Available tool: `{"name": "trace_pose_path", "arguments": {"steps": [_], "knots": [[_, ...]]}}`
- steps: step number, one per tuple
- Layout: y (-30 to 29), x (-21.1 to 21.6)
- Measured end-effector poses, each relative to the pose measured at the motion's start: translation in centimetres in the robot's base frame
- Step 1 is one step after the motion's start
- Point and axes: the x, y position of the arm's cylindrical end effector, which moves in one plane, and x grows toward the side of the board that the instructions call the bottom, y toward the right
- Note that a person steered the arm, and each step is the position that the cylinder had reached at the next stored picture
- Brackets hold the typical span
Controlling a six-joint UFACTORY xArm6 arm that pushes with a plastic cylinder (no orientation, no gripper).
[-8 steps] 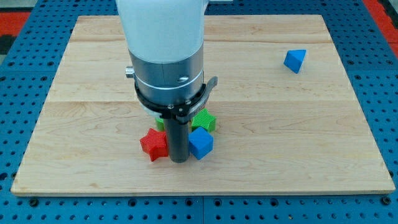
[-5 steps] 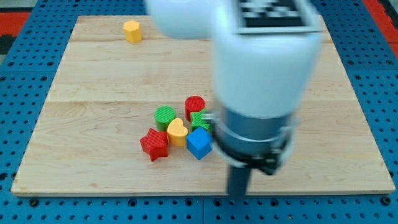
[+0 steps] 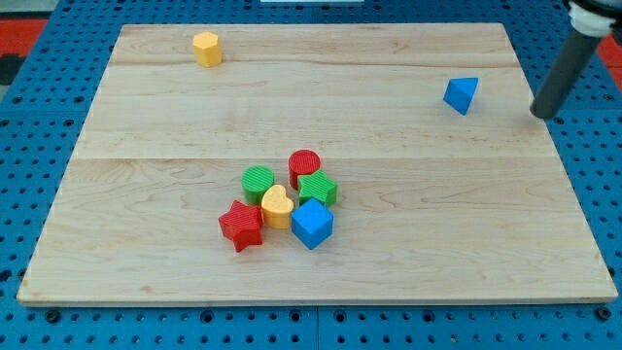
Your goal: Add blue triangle in group of blocks
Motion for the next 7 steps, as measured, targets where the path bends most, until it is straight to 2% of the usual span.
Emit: {"name": "trace_pose_path", "arguments": {"steps": [1, 3, 4, 5, 6, 7], "knots": [[-3.8, -3.3], [-16.8, 0.1], [-23.4, 0.5], [-23.8, 2.1], [-20.5, 2.3], [-22.4, 2.8]]}}
